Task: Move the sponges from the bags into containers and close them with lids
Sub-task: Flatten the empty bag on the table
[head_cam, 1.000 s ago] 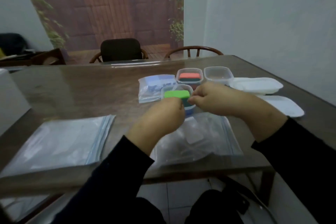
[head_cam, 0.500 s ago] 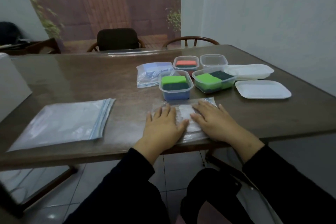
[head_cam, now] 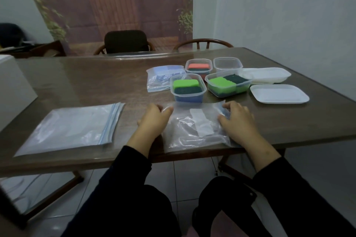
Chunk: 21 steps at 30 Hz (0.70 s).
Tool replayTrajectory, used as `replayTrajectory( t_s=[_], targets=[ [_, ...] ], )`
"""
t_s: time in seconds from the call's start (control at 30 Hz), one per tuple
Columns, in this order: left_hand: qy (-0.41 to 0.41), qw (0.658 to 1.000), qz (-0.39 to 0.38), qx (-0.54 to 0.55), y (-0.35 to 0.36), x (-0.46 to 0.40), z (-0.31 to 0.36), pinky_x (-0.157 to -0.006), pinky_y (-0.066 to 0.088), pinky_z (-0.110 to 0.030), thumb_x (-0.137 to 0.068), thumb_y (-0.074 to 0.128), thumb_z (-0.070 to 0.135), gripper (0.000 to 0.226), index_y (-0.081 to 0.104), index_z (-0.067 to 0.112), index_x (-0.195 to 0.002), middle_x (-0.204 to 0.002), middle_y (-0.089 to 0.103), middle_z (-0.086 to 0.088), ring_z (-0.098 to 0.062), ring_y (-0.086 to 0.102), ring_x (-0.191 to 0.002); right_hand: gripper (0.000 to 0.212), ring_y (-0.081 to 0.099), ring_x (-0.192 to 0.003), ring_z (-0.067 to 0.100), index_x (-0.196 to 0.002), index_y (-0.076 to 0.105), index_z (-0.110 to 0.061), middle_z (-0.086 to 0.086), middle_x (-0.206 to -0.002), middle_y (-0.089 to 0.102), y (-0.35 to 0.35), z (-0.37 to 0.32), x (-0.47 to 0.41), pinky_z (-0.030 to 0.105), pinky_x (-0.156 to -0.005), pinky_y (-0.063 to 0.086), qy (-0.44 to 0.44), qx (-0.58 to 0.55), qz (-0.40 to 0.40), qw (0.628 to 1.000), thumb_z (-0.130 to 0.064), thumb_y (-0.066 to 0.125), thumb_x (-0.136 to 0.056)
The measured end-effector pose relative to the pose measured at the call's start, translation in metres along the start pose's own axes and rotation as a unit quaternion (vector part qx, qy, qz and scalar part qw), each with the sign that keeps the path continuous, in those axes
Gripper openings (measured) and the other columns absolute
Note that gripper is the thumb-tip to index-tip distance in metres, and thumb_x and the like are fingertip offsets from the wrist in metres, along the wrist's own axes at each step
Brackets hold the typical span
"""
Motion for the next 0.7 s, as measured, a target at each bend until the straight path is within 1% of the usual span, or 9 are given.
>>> replayTrajectory(
  t_s=[0.07, 0.13, 0.2, 0.23, 0.27, 0.37, 0.5, 0.6, 0.7],
  targets=[
    [-0.008, 0.993, -0.005, 0.115, 0.001, 0.003, 0.001, -0.095, 0.040, -0.032, -0.090, 0.056, 0.039, 0.055, 0.037, 0.011, -0.133, -0.130, 0.051, -0.007, -0.024, 0.052, -0.114, 0.034, 0.050, -0.116, 0.022, -0.122, 0.053, -0.018, 0.001, -0.127, 0.056, 0.000, 0.001, 0.001, 0.041, -0.102, 0.040, -0.018, -0.059, -0.001, 0.998, -0.019, 0.055, -0.088],
    [-0.001, 0.985, 0.016, 0.174, 0.000, 0.008, 0.002, -0.076, 0.045, -0.029, -0.093, 0.055, 0.029, 0.047, 0.038, 0.008, -0.131, -0.118, 0.055, -0.006, -0.018, 0.056, -0.094, 0.028, 0.056, -0.107, 0.017, -0.116, 0.055, -0.018, 0.001, -0.117, 0.059, 0.001, 0.002, 0.003, 0.039, -0.097, 0.047, -0.020, -0.167, -0.016, 0.986, -0.010, 0.054, -0.088],
    [0.043, 0.969, 0.054, 0.239, -0.003, 0.014, 0.003, -0.058, 0.046, -0.026, -0.095, 0.051, 0.021, 0.014, 0.051, 0.010, -0.104, -0.091, 0.063, -0.006, -0.013, 0.055, -0.067, 0.025, 0.059, -0.099, 0.014, -0.110, 0.055, -0.017, 0.000, -0.108, 0.062, 0.000, 0.002, 0.004, 0.035, -0.092, 0.051, -0.029, -0.262, -0.020, 0.964, -0.005, 0.055, -0.088],
    [0.078, 0.959, 0.073, 0.264, -0.007, 0.018, 0.004, -0.052, 0.044, -0.022, -0.096, 0.049, 0.019, 0.008, 0.053, 0.014, -0.091, -0.079, 0.061, -0.004, -0.012, 0.053, -0.061, 0.024, 0.060, -0.097, 0.013, -0.108, 0.055, -0.017, 0.000, -0.105, 0.063, -0.001, 0.002, 0.005, 0.033, -0.090, 0.052, -0.035, -0.298, -0.013, 0.954, -0.004, 0.057, -0.087],
    [0.114, 0.949, 0.087, 0.281, -0.012, 0.022, 0.007, -0.048, 0.043, -0.019, -0.097, 0.047, 0.018, 0.013, 0.053, 0.017, -0.085, -0.074, 0.059, -0.002, -0.011, 0.053, -0.059, 0.023, 0.060, -0.095, 0.013, -0.106, 0.055, -0.017, 0.000, -0.105, 0.063, -0.002, 0.002, 0.006, 0.031, -0.088, 0.052, -0.036, -0.333, -0.003, 0.942, -0.005, 0.060, -0.087],
    [0.207, 0.915, 0.104, 0.331, -0.032, 0.032, 0.022, -0.052, 0.048, -0.017, -0.099, 0.042, 0.019, 0.020, 0.058, 0.017, -0.087, -0.078, 0.064, -0.006, -0.016, 0.060, -0.066, 0.025, 0.060, -0.098, 0.012, -0.109, 0.054, -0.018, 0.001, -0.109, 0.063, -0.003, -0.002, 0.004, 0.028, -0.087, 0.051, -0.010, -0.417, 0.014, 0.909, -0.020, 0.065, -0.087],
    [0.268, 0.881, 0.102, 0.375, -0.057, 0.031, 0.045, -0.061, 0.053, -0.022, -0.100, 0.037, 0.021, 0.023, 0.059, 0.015, -0.098, -0.077, 0.071, 0.005, -0.010, 0.068, -0.070, 0.031, 0.067, -0.099, 0.021, -0.107, 0.062, -0.015, 0.004, -0.105, 0.071, -0.010, -0.020, -0.004, 0.041, -0.090, 0.054, 0.058, -0.515, -0.062, 0.853, -0.040, 0.059, -0.088],
    [0.281, 0.870, 0.114, 0.389, -0.063, 0.022, 0.052, -0.059, 0.053, -0.022, -0.100, 0.038, 0.023, 0.022, 0.058, 0.014, -0.101, -0.082, 0.072, 0.003, -0.011, 0.069, -0.071, 0.023, 0.064, -0.075, 0.014, -0.100, 0.065, -0.009, 0.003, -0.085, 0.069, -0.021, -0.038, -0.007, 0.025, -0.068, 0.055, 0.021, -0.513, -0.074, 0.855, -0.028, 0.052, -0.095],
    [0.204, 0.891, 0.065, 0.399, -0.054, 0.009, 0.047, -0.059, 0.055, -0.023, -0.096, 0.045, 0.035, 0.028, 0.053, 0.014, -0.113, -0.098, 0.071, -0.003, -0.016, 0.070, -0.078, 0.019, 0.058, -0.054, 0.003, -0.095, 0.062, -0.009, -0.002, -0.073, 0.061, -0.026, -0.045, -0.016, 0.016, -0.049, 0.052, 0.018, -0.498, 0.021, 0.867, -0.023, 0.049, -0.097]
  ],
)
Point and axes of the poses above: each hand's wrist, its own x-axis away from the middle knuckle, its own y-axis out of the palm, z = x × y, the point moved 3 cm from there along -x, towards the middle knuckle
